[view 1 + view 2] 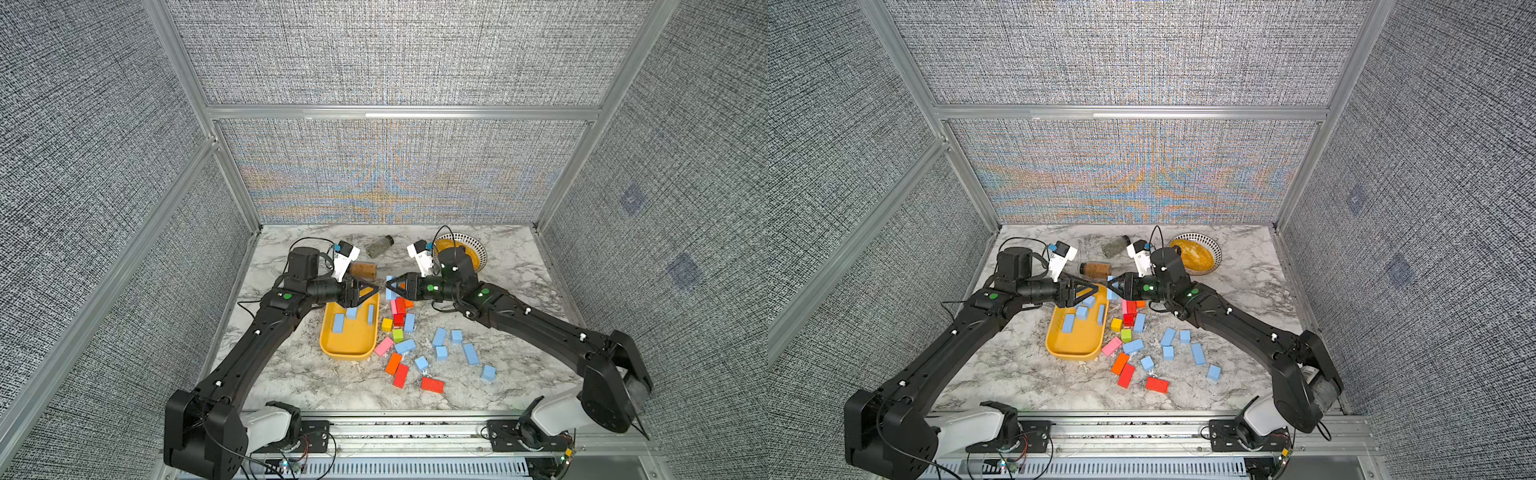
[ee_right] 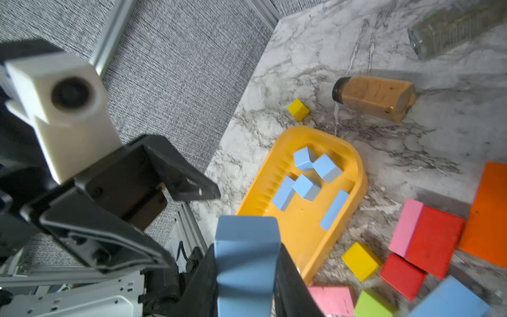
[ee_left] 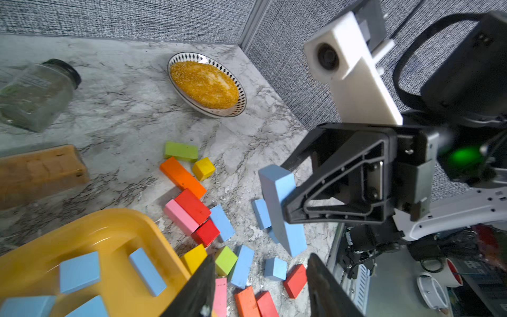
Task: Pick out the blue building blocks
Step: Place the building block in the storage box.
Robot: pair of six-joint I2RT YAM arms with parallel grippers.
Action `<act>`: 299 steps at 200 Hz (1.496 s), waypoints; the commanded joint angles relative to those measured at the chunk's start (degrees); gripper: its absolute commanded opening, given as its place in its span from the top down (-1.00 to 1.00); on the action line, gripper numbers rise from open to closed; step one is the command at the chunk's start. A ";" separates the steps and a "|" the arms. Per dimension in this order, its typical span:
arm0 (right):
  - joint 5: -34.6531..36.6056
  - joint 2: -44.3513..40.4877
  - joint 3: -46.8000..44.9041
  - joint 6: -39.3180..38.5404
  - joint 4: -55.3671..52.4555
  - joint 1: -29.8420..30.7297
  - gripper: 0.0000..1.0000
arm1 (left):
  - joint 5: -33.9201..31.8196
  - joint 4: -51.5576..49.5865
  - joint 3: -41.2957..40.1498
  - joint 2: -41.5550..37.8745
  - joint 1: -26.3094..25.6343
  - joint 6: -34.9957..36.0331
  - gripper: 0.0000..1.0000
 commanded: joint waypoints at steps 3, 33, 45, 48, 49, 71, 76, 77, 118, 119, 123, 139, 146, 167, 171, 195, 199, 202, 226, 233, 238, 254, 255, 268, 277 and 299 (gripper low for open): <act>-0.83 0.22 1.21 5.02 5.99 0.53 0.66 | -0.02 3.50 -0.08 -0.85 -1.08 -1.73 -0.07; 2.65 1.50 3.90 6.42 2.75 2.46 0.66 | -0.29 3.26 0.21 -0.27 -2.21 -1.83 -0.09; 4.25 2.44 5.13 6.89 1.36 3.16 0.66 | -0.76 3.33 0.32 -0.13 -2.65 -2.24 -0.09; 4.62 2.58 5.34 6.94 1.12 3.42 0.66 | -1.21 3.24 0.33 -0.07 -2.74 -2.47 -0.09; 4.72 2.65 5.41 6.99 1.08 3.48 0.66 | -1.40 3.19 0.33 -0.10 -2.80 -2.56 -0.09; 6.31 3.68 6.36 7.42 1.05 5.19 0.66 | -6.22 1.77 0.67 0.22 -2.90 -4.16 -0.03; 6.63 3.84 6.45 7.65 0.98 5.40 0.66 | -6.78 1.51 0.84 0.21 -2.89 -4.31 0.00; 6.69 3.85 6.45 7.65 1.01 5.43 0.66 | -6.87 1.49 0.85 0.17 -2.87 -4.31 0.01; 9.18 3.86 6.45 7.83 -0.02 7.19 0.65 | -7.44 1.47 1.33 0.07 -2.91 -5.49 0.35; 9.24 3.86 6.45 7.83 -0.02 7.21 0.65 | -7.46 1.47 1.31 0.10 -2.93 -5.52 0.36; 9.38 3.87 6.39 7.71 0.00 7.37 0.64 | -7.52 1.47 1.29 0.00 -2.93 -5.53 0.41; 9.00 3.86 6.44 7.74 0.24 7.71 0.61 | -7.79 1.30 1.21 -0.29 -2.95 -5.52 0.67; 8.80 4.02 6.73 7.57 -0.27 7.86 0.57 | -7.94 1.18 1.25 -0.41 -2.92 -5.55 0.80; 10.22 3.64 7.73 6.59 -4.42 7.77 0.13 | -8.84 -1.90 1.50 -0.86 -2.92 -3.96 1.00; 10.82 3.39 8.12 6.16 -5.51 7.61 0.04 | -9.90 -3.40 1.55 -1.04 -2.93 -3.45 1.00; 15.16 0.32 8.52 4.19 -8.86 6.14 -0.30 | -19.67 -9.86 0.15 -1.80 -2.68 -1.07 1.00; 15.54 -0.39 8.02 4.16 -8.70 5.81 -0.32 | -22.13 -10.88 0.15 -1.65 -2.64 -1.05 1.00; 15.85 -0.85 7.63 4.18 -8.53 5.59 -0.33 | -23.71 -11.43 0.15 -1.44 -2.67 -1.25 1.00; 18.10 -4.68 2.98 4.78 -6.41 4.35 -0.33 | -28.95 -14.79 0.50 1.98 -2.55 -2.14 1.00; 18.58 -5.69 1.91 5.12 -5.97 4.17 -0.34 | -28.67 -14.98 0.35 3.17 -2.65 -2.53 1.00; 18.70 -6.32 1.16 5.23 -5.79 4.18 -0.33 | -28.79 -15.17 0.25 3.87 -2.66 -3.03 1.00; 19.35 -7.87 -0.66 5.28 -5.73 4.14 -0.33 | -29.74 -14.85 -0.34 5.83 -2.77 -4.73 1.00; 19.38 -7.98 -0.79 5.28 -5.73 4.15 -0.33 | -29.77 -14.82 -0.45 5.93 -2.77 -4.87 1.00; 20.01 -8.97 -2.72 5.78 -5.69 4.19 -0.33 | -29.63 -14.18 -1.20 8.04 -2.75 -6.04 0.98; 19.91 -9.66 -4.07 6.19 -5.43 4.24 -0.33 | -28.64 -13.45 -1.50 9.89 -2.91 -6.32 0.94; 21.33 -11.43 -7.77 7.55 -4.64 5.89 -0.33 | -25.90 -10.43 -1.70 14.29 -3.12 -6.56 0.92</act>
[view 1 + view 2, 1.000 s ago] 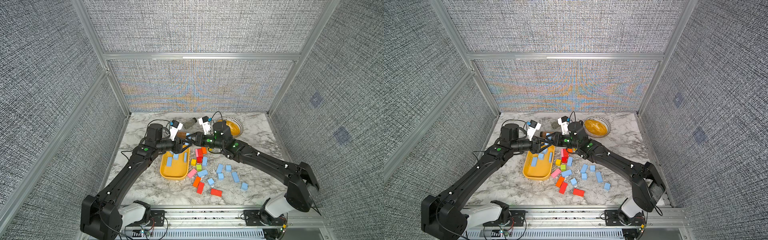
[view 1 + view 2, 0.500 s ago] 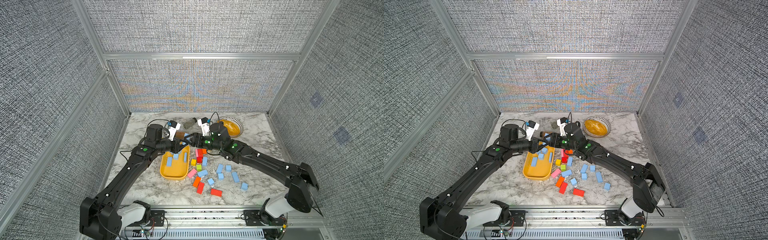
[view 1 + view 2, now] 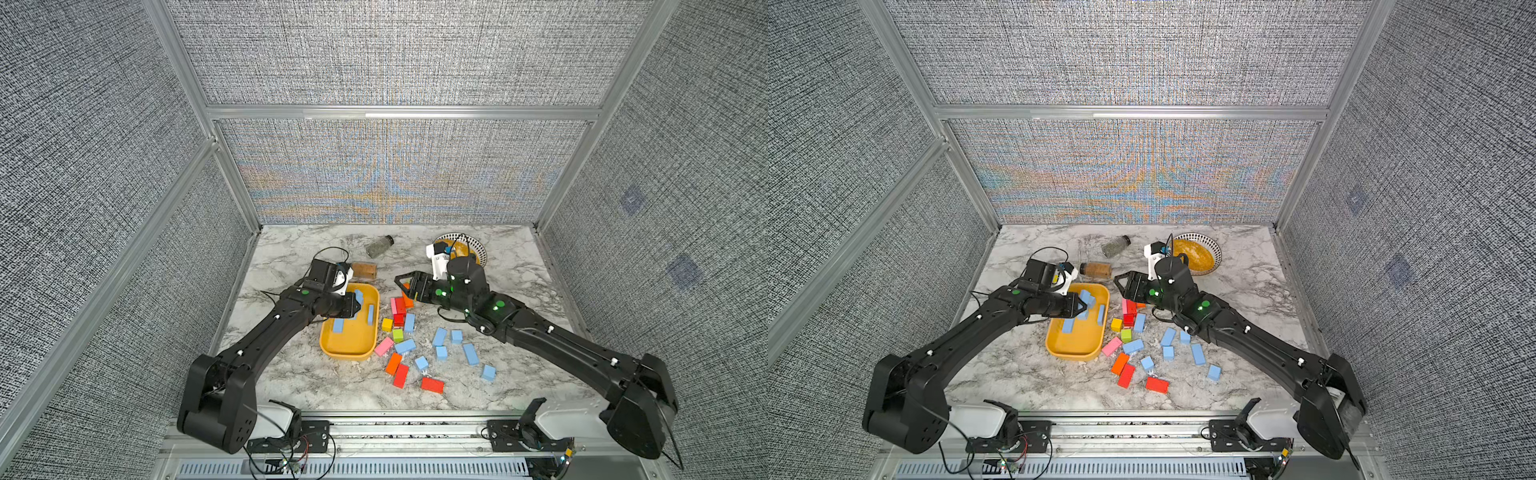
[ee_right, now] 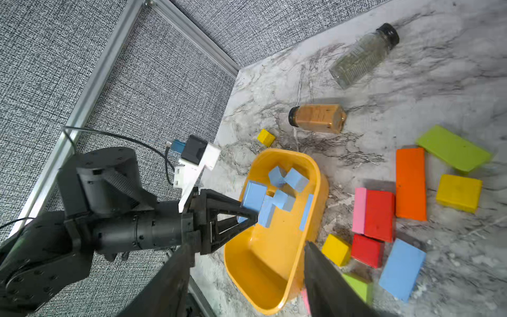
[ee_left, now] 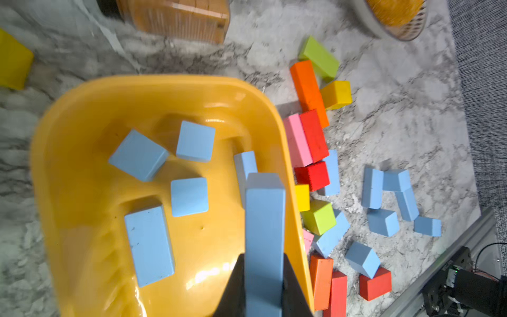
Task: Pick out the blue building blocks
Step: Place the building block in the storage box, then pick up the building block from the center of the board.
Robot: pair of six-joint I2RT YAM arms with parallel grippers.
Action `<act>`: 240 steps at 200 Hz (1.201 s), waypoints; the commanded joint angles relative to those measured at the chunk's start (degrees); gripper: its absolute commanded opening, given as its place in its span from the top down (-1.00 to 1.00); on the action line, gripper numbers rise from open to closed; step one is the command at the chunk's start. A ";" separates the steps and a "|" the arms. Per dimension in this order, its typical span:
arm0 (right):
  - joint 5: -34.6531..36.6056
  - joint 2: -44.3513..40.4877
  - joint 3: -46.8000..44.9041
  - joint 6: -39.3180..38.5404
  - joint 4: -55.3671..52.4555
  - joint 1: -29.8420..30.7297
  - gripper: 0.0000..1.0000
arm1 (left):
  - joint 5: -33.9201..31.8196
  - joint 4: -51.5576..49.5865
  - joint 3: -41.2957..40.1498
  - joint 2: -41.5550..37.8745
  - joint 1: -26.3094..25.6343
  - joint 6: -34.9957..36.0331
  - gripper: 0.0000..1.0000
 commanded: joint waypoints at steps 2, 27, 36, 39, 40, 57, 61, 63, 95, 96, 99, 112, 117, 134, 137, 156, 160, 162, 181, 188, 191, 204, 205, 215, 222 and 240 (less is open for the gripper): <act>2.50 -1.66 -2.95 1.75 1.71 1.58 -0.33 | 1.91 3.83 -0.19 3.34 -0.15 -0.97 0.92; 5.14 -3.74 -8.30 4.64 4.43 3.82 -0.33 | 1.00 5.39 0.60 6.01 -0.23 0.49 0.90; 6.06 -4.48 -9.76 5.42 5.41 4.48 -0.33 | 0.91 5.02 1.46 6.83 -0.28 1.62 0.90; 6.24 -4.65 -10.11 5.64 5.64 4.69 -0.33 | 0.80 4.89 1.75 7.07 -0.32 1.81 0.90; 6.31 -4.71 -10.28 5.75 5.73 4.74 -0.33 | 0.79 4.86 1.83 7.16 -0.32 1.87 0.90; 7.47 -5.67 -11.37 6.56 5.46 5.53 -0.33 | 0.05 4.48 2.69 8.42 -0.69 2.37 0.88; 7.81 -5.90 -11.46 6.56 5.21 5.77 -0.33 | -0.14 4.57 2.69 8.67 -0.86 2.43 0.86; 7.91 -6.05 -11.47 6.56 5.02 5.83 -0.33 | -0.17 4.57 2.69 8.84 -0.90 2.41 0.85; 9.60 -7.35 -11.48 6.00 2.01 6.46 -0.33 | -2.27 4.64 1.92 9.53 -1.97 2.43 0.40; 9.62 -7.43 -11.49 5.97 1.93 6.46 -0.33 | -2.37 4.60 1.91 9.49 -1.94 2.40 0.38; 9.68 -7.54 -11.44 5.95 1.72 6.46 -0.33 | -2.83 4.38 1.82 9.45 -1.96 2.35 0.32; 10.03 -8.16 -11.44 5.78 1.03 6.46 -0.34 | -4.88 3.32 1.88 8.98 -1.99 2.14 0.09; 10.23 -8.47 -11.46 5.77 0.75 6.46 -0.33 | -5.53 3.02 1.81 8.65 -1.94 2.04 0.04; 10.74 -9.32 -11.39 5.64 -0.27 6.46 -0.33 | -6.77 2.92 1.49 7.03 -1.94 1.86 -0.04; 10.89 -9.46 -11.34 5.68 -0.51 6.46 -0.33 | -6.86 2.90 1.42 6.68 -1.97 1.82 -0.04; 12.41 -10.03 -10.86 5.64 -2.61 6.37 -0.33 | -7.05 3.07 1.28 4.66 -1.92 1.41 -0.07; 12.89 -10.07 -10.67 5.77 -3.47 6.35 -0.33 | -7.04 3.07 1.22 4.22 -1.85 1.41 -0.07; 12.98 -10.06 -10.65 5.77 -3.62 6.32 -0.33 | -7.04 3.07 1.20 3.99 -1.87 1.43 -0.07; 13.26 -9.92 -9.61 5.84 -7.74 5.25 -0.31 | -7.46 3.15 0.89 1.41 -1.47 1.55 -0.11; 12.93 -9.54 -9.16 6.02 -9.87 4.54 -0.31 | -7.39 3.16 0.70 0.44 -1.15 1.59 -0.12; 12.71 -9.38 -8.87 6.03 -10.76 4.27 -0.31 | -7.40 3.16 0.62 0.06 -0.95 1.65 -0.13; 12.00 -8.47 -7.81 5.95 -14.69 3.16 -0.30 | -7.33 3.18 0.15 -1.83 -0.09 1.72 -0.14; 11.96 -8.38 -7.77 5.91 -14.90 3.05 -0.29 | -7.32 3.17 0.06 -1.99 0.01 1.74 -0.15; 11.44 -7.49 -6.99 5.69 -17.54 2.30 -0.29 | -7.22 3.26 -0.50 -3.37 0.97 1.70 -0.16; 11.03 -6.86 -6.50 5.45 -19.20 1.78 -0.29 | -7.23 3.25 -0.94 -4.37 1.57 1.67 -0.16; 9.33 -4.68 -5.59 4.49 -22.13 0.47 -0.28 | -6.75 3.72 -2.45 -6.79 3.18 1.37 -0.19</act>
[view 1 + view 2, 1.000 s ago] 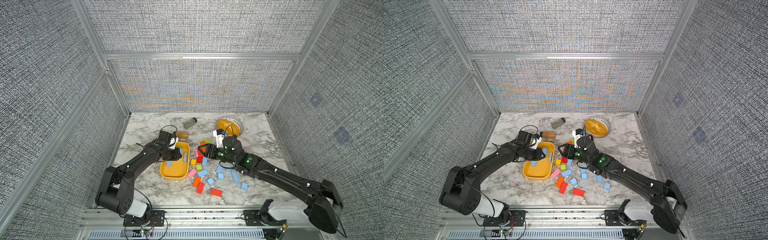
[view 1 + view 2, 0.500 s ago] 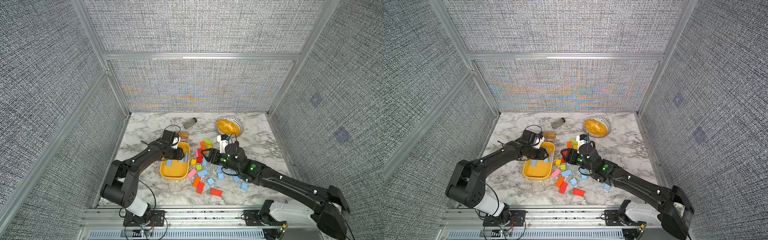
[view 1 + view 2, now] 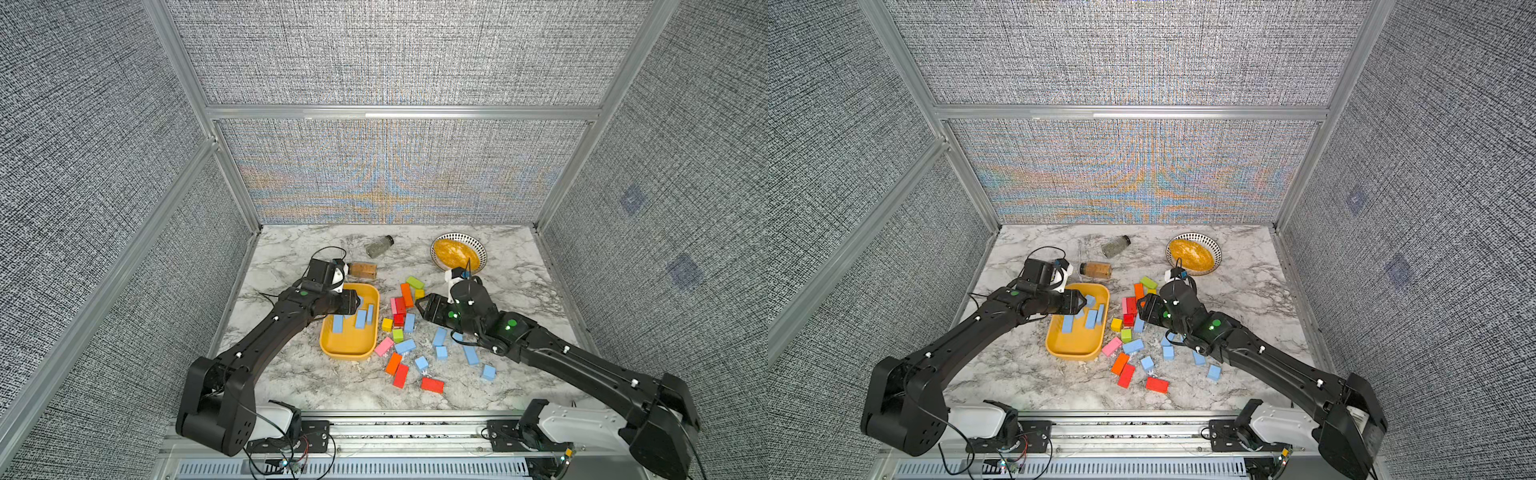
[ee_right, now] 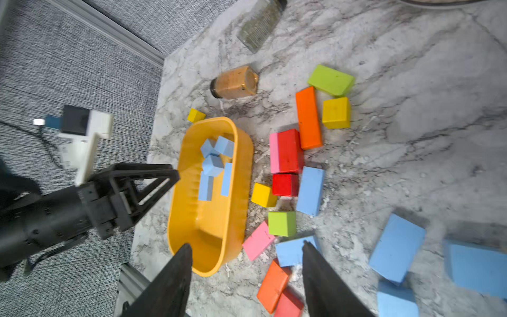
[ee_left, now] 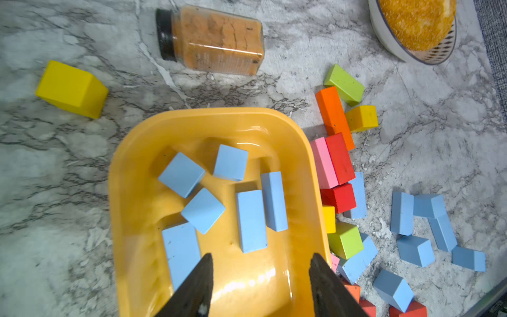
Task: Pick out the blue building blocks
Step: Pick up the building block from the center of the board.
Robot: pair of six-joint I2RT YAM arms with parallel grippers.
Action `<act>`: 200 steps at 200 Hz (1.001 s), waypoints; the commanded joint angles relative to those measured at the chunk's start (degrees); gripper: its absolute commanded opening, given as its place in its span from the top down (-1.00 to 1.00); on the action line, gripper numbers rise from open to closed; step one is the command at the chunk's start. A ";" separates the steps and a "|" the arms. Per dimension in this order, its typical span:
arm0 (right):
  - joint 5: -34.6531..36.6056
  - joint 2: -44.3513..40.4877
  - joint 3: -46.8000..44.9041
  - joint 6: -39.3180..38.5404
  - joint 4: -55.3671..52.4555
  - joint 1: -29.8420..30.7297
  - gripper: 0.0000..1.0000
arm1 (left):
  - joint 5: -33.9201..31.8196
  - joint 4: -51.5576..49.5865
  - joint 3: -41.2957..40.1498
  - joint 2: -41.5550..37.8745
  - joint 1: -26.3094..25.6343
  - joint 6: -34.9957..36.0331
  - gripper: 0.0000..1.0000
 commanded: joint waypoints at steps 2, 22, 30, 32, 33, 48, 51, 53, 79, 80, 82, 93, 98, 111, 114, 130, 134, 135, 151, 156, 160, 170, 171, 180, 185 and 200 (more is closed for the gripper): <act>-2.11 2.09 1.25 -1.48 -7.58 -1.29 -0.29 | 0.29 0.88 -1.52 -2.63 1.64 -0.13 -0.19; -5.14 5.43 2.21 -1.95 -8.97 -1.77 -0.27 | 1.38 1.94 -3.28 -5.02 2.97 -0.92 -0.20; -6.35 7.18 2.79 -2.12 -9.60 -1.77 -0.26 | 1.74 2.28 -3.98 -5.74 3.35 -1.28 -0.20; -6.55 7.71 2.97 -2.17 -9.83 -1.77 -0.25 | 1.86 2.38 -4.13 -5.94 3.48 -1.38 -0.20; -6.64 7.94 3.08 -2.24 -9.96 -1.77 -0.25 | 1.85 2.39 -4.18 -5.97 3.52 -1.40 -0.20; -7.31 12.23 5.09 -2.39 -12.41 -1.76 -0.22 | 2.12 2.93 -5.09 -7.25 4.27 -2.10 -0.21; -7.33 13.07 5.53 -2.44 -12.82 -1.76 -0.22 | 2.23 3.01 -5.28 -7.50 4.38 -2.14 -0.21; -7.50 13.75 5.81 -2.51 -12.99 -1.72 -0.22 | 2.25 3.02 -5.41 -7.63 4.48 -2.19 -0.21; -8.91 21.54 9.98 -5.14 -13.27 -1.26 -0.21 | 3.17 2.65 -6.43 -9.73 5.86 -2.41 -0.21; -8.88 21.80 10.14 -5.21 -13.26 -1.21 -0.21 | 3.16 2.66 -6.51 -9.80 5.90 -2.44 -0.21; -8.85 22.70 10.64 -5.43 -13.20 -1.16 -0.21 | 3.34 2.76 -6.68 -9.96 6.03 -2.46 -0.21; -9.01 25.75 12.46 -6.06 -13.02 -1.08 -0.20 | 3.91 3.63 -7.51 -10.66 6.49 -3.03 -0.21; -9.02 27.20 13.29 -6.21 -13.07 -1.06 -0.20 | 4.10 4.29 -8.02 -11.00 6.77 -3.44 -0.21; -8.64 30.71 15.91 -6.78 -13.68 -1.08 -0.18 | 4.30 5.28 -8.92 -11.84 7.52 -4.36 -0.21; -8.61 31.48 16.58 -6.90 -13.96 -1.15 -0.17 | 4.29 5.30 -8.96 -12.03 7.75 -4.32 -0.21; -7.85 35.40 19.84 -7.35 -16.36 -1.16 -0.11 | 4.24 4.75 -8.98 -13.13 8.68 -4.16 -0.21; -7.79 36.24 20.54 -7.59 -16.77 -1.15 -0.10 | 4.17 4.57 -9.12 -13.41 8.88 -4.04 -0.22; -7.75 36.40 20.70 -7.63 -16.86 -1.15 -0.10 | 4.15 4.54 -9.08 -13.48 8.94 -4.00 -0.22; -6.84 39.43 23.17 -8.49 -18.65 -1.29 -0.05 | 3.78 4.25 -9.61 -14.79 9.79 -4.20 -0.24; -6.41 40.20 24.03 -8.77 -19.36 -1.35 -0.02 | 3.78 4.35 -9.97 -15.12 10.10 -4.21 -0.24; -5.99 40.80 24.77 -8.95 -19.97 -1.37 0.00 | 3.85 4.41 -10.14 -15.41 10.34 -4.29 -0.24; -4.95 41.80 26.19 -9.22 -21.45 -1.50 0.04 | 4.04 4.62 -10.73 -16.37 10.94 -4.51 -0.24; -4.83 41.86 26.29 -9.28 -21.57 -1.51 0.04 | 4.08 4.66 -10.77 -16.41 10.98 -4.59 -0.24; -4.17 42.28 27.13 -9.31 -22.56 -1.71 0.05 | 4.16 4.77 -11.36 -17.04 11.37 -4.90 -0.24; -3.91 42.33 27.30 -9.20 -22.96 -1.84 0.05 | 4.21 4.78 -11.65 -17.42 11.61 -5.06 -0.24; -3.48 42.20 27.14 -9.07 -23.52 -2.33 0.06 | 4.47 4.99 -12.30 -18.10 12.07 -5.41 -0.24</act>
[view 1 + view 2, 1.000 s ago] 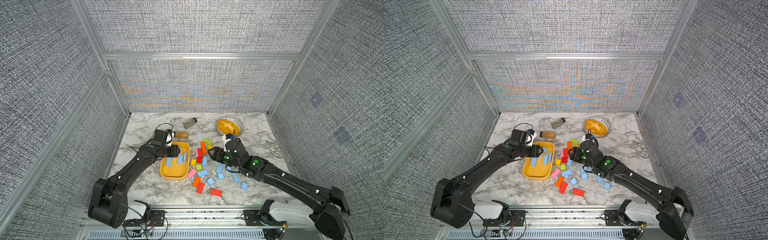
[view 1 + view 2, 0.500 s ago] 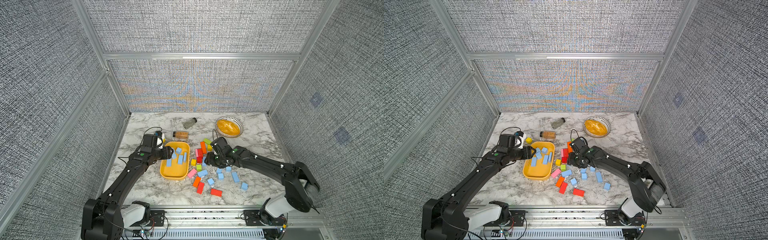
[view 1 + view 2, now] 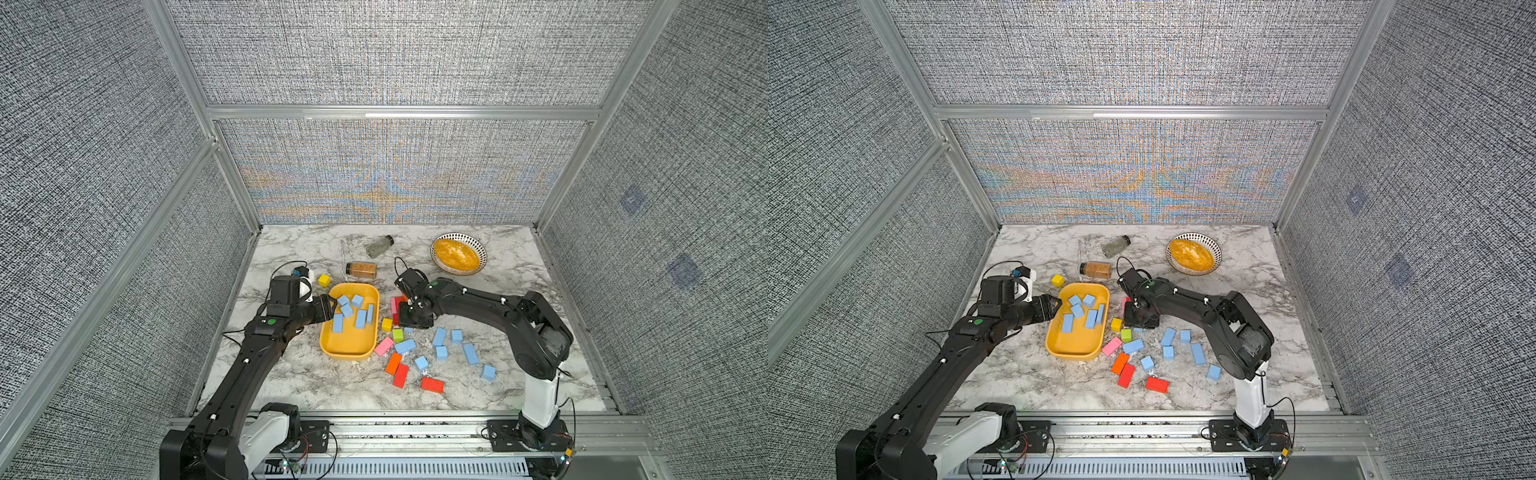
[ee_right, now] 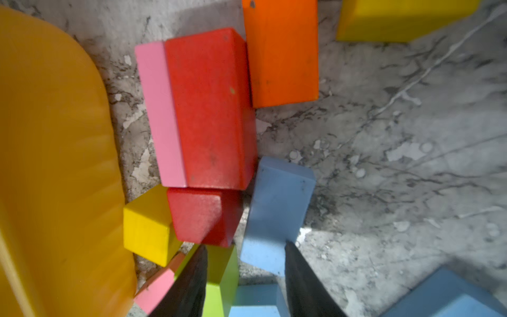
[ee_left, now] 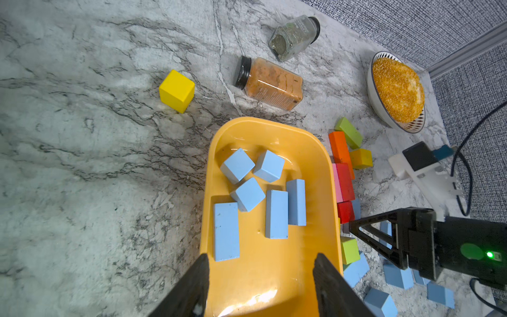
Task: Pick out the blue building blocks
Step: Pick up the building block from the center of the board.
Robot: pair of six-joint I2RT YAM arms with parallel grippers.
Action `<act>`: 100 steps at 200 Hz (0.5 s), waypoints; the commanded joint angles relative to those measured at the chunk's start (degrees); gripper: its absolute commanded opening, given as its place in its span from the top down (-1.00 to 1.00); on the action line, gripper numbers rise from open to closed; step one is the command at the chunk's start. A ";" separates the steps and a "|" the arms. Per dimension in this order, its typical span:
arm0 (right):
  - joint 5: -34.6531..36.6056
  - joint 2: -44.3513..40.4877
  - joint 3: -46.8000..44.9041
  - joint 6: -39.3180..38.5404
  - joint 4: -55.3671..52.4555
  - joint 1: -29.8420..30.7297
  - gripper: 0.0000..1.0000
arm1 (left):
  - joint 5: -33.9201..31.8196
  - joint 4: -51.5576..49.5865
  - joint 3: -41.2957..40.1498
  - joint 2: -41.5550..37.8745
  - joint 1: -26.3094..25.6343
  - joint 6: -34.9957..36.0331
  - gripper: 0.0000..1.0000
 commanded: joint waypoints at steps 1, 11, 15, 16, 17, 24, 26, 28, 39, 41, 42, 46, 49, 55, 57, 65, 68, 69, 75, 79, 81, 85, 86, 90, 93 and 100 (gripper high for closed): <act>2.66 0.08 0.38 -0.66 -3.97 -0.70 0.06 | 0.56 2.07 -0.81 -1.02 0.67 -0.87 -0.24; 2.63 -0.05 -0.05 -0.57 -3.97 -1.19 0.07 | 0.65 2.33 -1.13 -1.18 0.85 -0.87 -0.24; 2.57 0.02 -0.24 -0.50 -3.91 -1.38 0.08 | 0.65 2.42 -1.16 -1.20 0.95 -0.87 -0.25; 2.57 0.02 -0.27 -0.49 -3.89 -1.36 0.08 | 0.65 2.43 -1.18 -1.16 0.96 -0.88 -0.25; 2.62 -0.02 -0.38 -0.49 -3.89 -1.39 0.08 | 0.65 2.44 -1.19 -1.15 0.97 -0.89 -0.24; 2.48 -0.03 -0.52 -0.45 -3.87 -1.65 0.08 | 0.64 2.53 -1.25 -1.16 1.14 -0.79 -0.24; 2.53 -0.01 -0.58 -0.47 -3.88 -1.73 0.08 | 0.65 2.58 -1.28 -1.18 1.13 -0.80 -0.24; 2.52 0.00 -0.57 -0.46 -3.88 -1.77 0.09 | 0.63 2.61 -1.24 -1.21 1.19 -0.78 -0.24; 2.57 0.08 -0.65 -0.48 -3.79 -2.28 0.09 | 0.65 2.77 -1.12 -1.00 1.27 -0.71 -0.24; 2.57 0.13 -0.65 -0.48 -3.77 -2.32 0.09 | 0.65 2.83 -1.12 -1.03 1.36 -0.67 -0.24; 2.53 0.16 -0.70 -0.48 -3.78 -2.40 0.09 | 0.65 2.86 -1.12 -1.03 1.39 -0.69 -0.24; 2.44 0.32 -0.62 -0.56 -3.67 -2.46 0.08 | 0.65 2.96 -1.11 -0.95 1.39 -0.71 -0.24; 2.33 0.37 -0.57 -0.62 -3.58 -2.61 0.08 | 0.65 3.04 -1.11 -0.82 1.47 -0.67 -0.24; 2.10 0.64 -0.40 -0.74 -3.32 -2.81 0.08 | 0.72 3.19 -1.16 -0.76 1.50 -0.65 -0.24; 2.12 0.82 -0.39 -0.81 -3.24 -2.78 0.08 | 0.74 3.22 -1.15 -0.71 1.50 -0.61 -0.24; 1.63 1.28 0.01 -1.03 -2.97 -2.89 0.08 | 0.74 3.28 -1.08 -0.53 1.59 -0.66 -0.24; 1.49 1.44 0.17 -1.11 -2.88 -3.00 0.07 | 0.82 3.32 -1.04 -0.51 1.59 -0.62 -0.24; 1.46 1.57 0.20 -1.15 -2.85 -3.00 0.07 | 0.82 3.36 -1.08 -0.47 1.59 -0.58 -0.24; 1.18 1.99 0.66 -1.34 -2.83 -2.97 0.06 | 0.81 3.41 -0.97 -0.48 1.59 -0.60 -0.24; 0.96 2.21 0.94 -1.39 -2.85 -3.00 0.05 | 0.83 3.41 -0.94 -0.43 1.61 -0.54 -0.24; 0.87 2.40 1.02 -1.42 -2.90 -3.01 0.04 | 0.79 3.43 -0.94 -0.43 1.66 -0.48 -0.24; 0.69 2.65 1.25 -1.45 -2.83 -3.01 0.02 | 0.74 3.47 -0.99 -0.35 1.68 -0.39 -0.24; 0.66 2.74 1.35 -1.49 -2.83 -3.01 0.01 | 0.74 3.49 -1.01 -0.34 1.68 -0.33 -0.24; 0.56 2.94 1.59 -1.60 -2.83 -3.01 -0.01 | 0.70 3.50 -0.94 -0.47 1.65 -0.32 -0.24; 0.48 3.10 1.69 -1.62 -2.83 -3.00 -0.02 | 0.66 3.50 -0.89 -0.45 1.61 -0.26 -0.24; 0.34 3.54 2.03 -1.66 -2.74 -2.98 -0.04 | 0.65 3.50 -0.86 -0.43 1.77 -0.15 -0.24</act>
